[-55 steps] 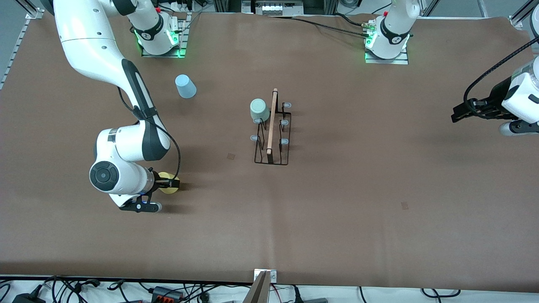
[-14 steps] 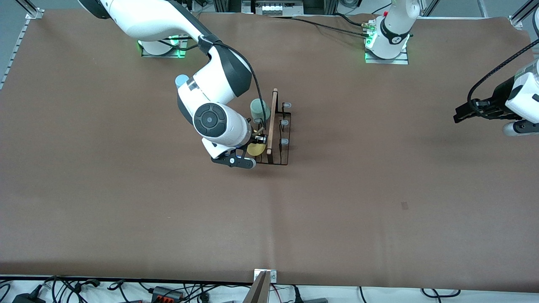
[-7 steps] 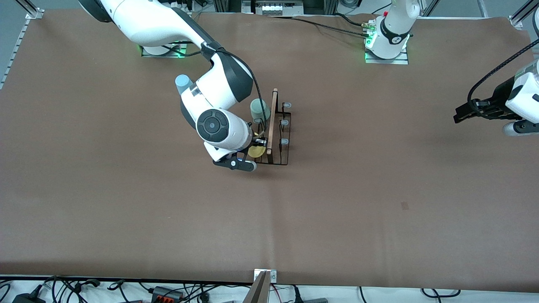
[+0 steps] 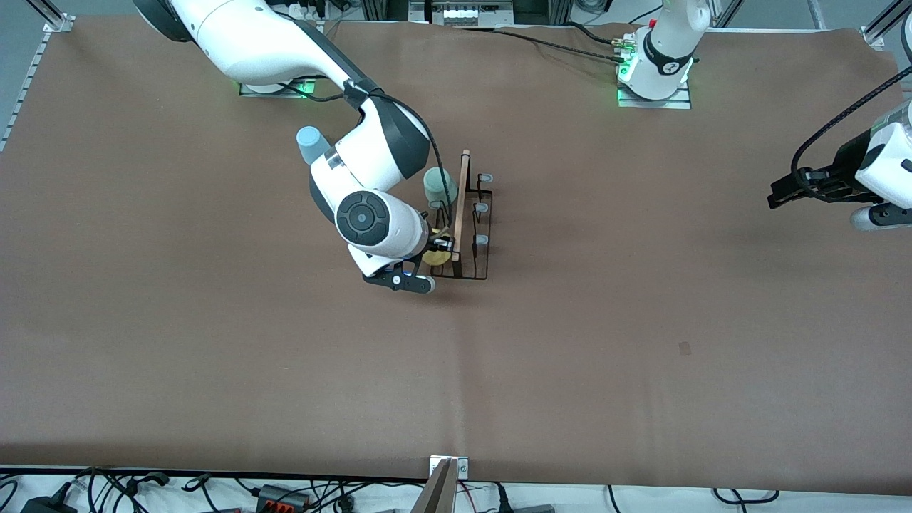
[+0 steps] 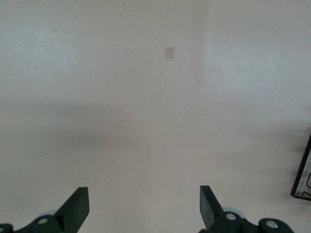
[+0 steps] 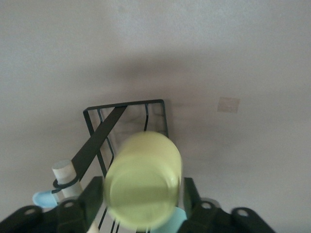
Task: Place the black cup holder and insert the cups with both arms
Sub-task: 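Lower the yellow cup onto a rack peg with the right gripper, then open the right gripper and pull it back from the yellow cup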
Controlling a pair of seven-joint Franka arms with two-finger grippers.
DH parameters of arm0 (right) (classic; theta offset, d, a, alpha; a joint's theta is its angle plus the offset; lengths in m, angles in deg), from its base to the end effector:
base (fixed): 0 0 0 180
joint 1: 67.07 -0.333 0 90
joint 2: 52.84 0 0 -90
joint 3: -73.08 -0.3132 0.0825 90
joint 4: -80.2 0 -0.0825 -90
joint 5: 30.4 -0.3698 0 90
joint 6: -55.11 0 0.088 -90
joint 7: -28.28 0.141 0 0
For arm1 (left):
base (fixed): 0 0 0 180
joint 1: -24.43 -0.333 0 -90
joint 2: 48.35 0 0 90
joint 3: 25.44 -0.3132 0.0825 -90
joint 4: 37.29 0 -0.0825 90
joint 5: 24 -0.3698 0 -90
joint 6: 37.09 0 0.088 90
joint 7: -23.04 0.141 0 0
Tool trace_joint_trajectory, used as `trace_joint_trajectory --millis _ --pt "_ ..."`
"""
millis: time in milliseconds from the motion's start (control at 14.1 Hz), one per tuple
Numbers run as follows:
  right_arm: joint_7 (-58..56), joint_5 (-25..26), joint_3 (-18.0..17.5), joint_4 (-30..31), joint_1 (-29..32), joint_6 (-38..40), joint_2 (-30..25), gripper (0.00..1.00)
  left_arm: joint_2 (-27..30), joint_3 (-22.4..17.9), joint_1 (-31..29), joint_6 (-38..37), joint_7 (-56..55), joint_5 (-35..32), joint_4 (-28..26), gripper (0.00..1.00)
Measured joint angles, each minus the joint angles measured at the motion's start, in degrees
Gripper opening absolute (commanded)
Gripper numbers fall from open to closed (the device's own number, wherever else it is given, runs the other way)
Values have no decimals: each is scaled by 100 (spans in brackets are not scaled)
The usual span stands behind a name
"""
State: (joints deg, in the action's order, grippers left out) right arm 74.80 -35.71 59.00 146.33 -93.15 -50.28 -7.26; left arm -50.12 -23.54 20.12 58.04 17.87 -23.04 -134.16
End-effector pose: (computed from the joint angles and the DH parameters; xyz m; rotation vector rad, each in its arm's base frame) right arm 0.5790 0.4421 0.2973 -2.9705 0.3034 0.3703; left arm 0.5489 0.0211 0.5234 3.1169 0.2096 -0.0963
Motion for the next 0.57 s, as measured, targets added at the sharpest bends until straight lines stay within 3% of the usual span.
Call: trace_joint_trajectory --millis 285,569 --pt "-4 244 26 -99 67 -23 -75 100 0 0 0 4 0 0 0 100" --pt "-25 613 100 -151 240 231 -558 100 0 0 0 8 0 0 0 100"
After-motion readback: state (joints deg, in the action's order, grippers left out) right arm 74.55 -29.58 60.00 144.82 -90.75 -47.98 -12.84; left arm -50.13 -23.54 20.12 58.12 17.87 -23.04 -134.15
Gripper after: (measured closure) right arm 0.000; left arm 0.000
